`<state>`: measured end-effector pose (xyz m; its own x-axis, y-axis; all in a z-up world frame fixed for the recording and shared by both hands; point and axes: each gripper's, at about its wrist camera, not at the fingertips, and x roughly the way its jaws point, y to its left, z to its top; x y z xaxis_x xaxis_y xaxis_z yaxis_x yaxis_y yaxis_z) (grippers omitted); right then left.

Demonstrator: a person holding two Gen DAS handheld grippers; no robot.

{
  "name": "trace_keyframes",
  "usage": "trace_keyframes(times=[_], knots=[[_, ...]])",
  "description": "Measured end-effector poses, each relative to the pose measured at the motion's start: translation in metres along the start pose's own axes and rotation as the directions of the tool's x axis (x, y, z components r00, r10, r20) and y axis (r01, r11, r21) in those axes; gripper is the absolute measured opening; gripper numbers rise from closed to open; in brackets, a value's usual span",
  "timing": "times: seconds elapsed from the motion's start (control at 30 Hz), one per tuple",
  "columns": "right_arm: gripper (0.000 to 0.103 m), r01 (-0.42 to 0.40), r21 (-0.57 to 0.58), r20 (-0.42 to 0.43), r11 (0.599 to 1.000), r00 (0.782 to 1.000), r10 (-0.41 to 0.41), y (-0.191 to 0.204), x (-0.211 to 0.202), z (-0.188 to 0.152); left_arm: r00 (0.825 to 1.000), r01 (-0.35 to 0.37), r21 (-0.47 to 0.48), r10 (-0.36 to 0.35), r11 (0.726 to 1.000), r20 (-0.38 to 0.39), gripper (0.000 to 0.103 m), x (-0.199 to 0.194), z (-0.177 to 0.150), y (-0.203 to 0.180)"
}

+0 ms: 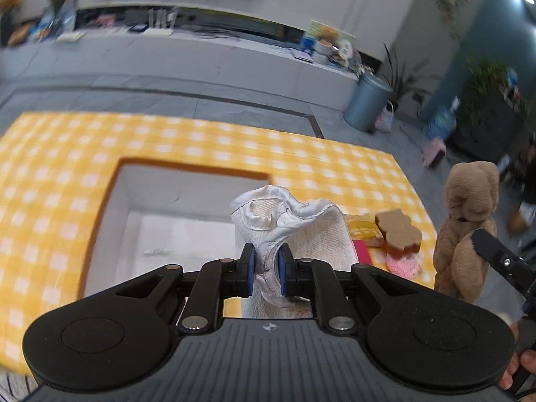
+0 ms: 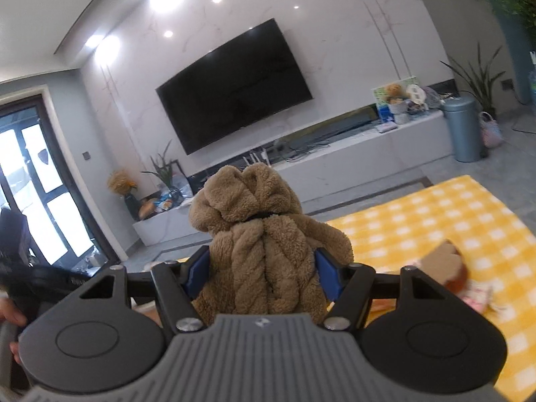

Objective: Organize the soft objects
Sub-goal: 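Carry the teddy bear and white towel over the white box with both tools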

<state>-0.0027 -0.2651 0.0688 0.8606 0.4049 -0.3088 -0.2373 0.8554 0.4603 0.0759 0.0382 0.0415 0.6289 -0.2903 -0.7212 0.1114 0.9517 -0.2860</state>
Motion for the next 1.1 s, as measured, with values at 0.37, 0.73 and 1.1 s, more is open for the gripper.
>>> trace_keyframes(times=[0.37, 0.73, 1.1], knots=[[0.066, -0.047, -0.060, -0.073, 0.997, 0.996, 0.043, 0.056, 0.040, -0.008, 0.996, 0.029, -0.195, -0.013, 0.980, 0.086, 0.016, -0.024, -0.021, 0.095], [0.066, -0.119, -0.188, -0.272, 0.975, 0.960, 0.065, 0.119, 0.115, -0.048, 0.992, 0.054, -0.191, -0.031, 0.980, 0.124, 0.016, -0.025, -0.033, 0.126], [0.065, -0.147, -0.492, -0.527, 0.858, 0.835, -0.160, 0.160, 0.233, -0.102, 0.982, 0.026, -0.262, 0.025, 0.965, 0.189, 0.016, -0.037, -0.035, 0.156]])
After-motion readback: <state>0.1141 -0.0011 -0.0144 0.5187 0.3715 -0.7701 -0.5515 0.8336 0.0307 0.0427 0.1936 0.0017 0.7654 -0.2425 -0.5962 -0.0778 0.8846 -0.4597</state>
